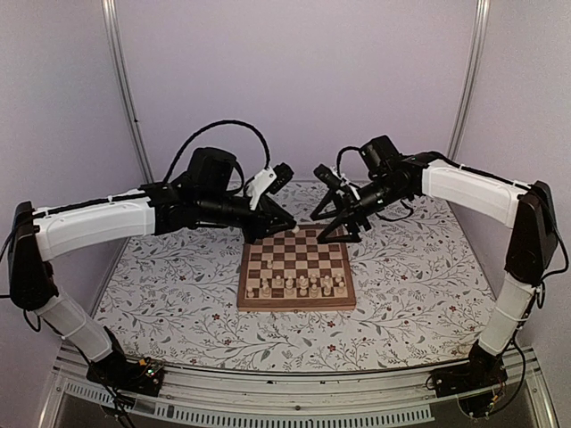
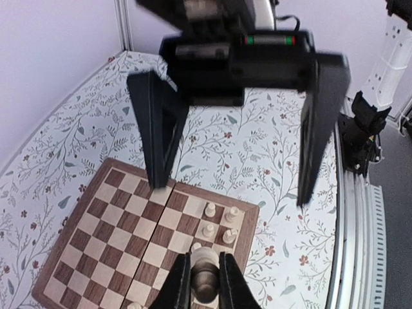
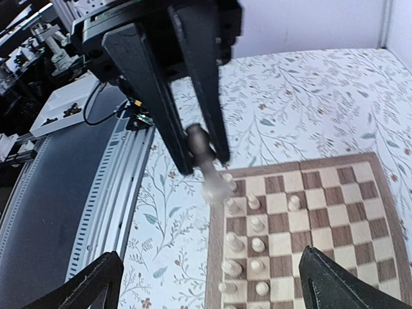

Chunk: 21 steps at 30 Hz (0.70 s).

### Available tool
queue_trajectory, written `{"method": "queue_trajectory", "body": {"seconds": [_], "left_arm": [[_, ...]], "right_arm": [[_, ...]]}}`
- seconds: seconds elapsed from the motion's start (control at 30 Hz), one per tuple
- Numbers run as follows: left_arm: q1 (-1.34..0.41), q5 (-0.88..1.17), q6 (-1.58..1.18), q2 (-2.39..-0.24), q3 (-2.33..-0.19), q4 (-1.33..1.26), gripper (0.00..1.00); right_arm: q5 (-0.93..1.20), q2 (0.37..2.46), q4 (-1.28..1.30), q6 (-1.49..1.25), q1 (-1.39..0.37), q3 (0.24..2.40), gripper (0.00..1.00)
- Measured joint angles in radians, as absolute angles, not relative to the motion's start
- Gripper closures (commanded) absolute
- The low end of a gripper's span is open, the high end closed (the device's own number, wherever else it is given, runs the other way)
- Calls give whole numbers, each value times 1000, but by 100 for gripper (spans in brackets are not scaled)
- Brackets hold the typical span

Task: Set up the chess pieces on the board
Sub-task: Place the chess piece on the chessboard.

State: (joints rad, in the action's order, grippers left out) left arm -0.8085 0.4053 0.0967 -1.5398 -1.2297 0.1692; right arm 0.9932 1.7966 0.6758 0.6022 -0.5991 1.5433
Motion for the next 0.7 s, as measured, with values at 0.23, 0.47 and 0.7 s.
{"method": "queue_trajectory", "body": {"seconds": [0.23, 0.47, 0.7], "left_arm": [[-815, 375, 121, -1541, -1192, 276, 87], [-830, 344, 147, -1602, -1161, 371, 87], [-856, 317, 173, -1679, -1150, 414, 87]], "right_arm": [[950, 1656, 646, 619, -400, 1411, 1], [893, 1617, 584, 610, -383, 1273, 1], [862, 1617, 559, 610, -385, 1264, 1]]}}
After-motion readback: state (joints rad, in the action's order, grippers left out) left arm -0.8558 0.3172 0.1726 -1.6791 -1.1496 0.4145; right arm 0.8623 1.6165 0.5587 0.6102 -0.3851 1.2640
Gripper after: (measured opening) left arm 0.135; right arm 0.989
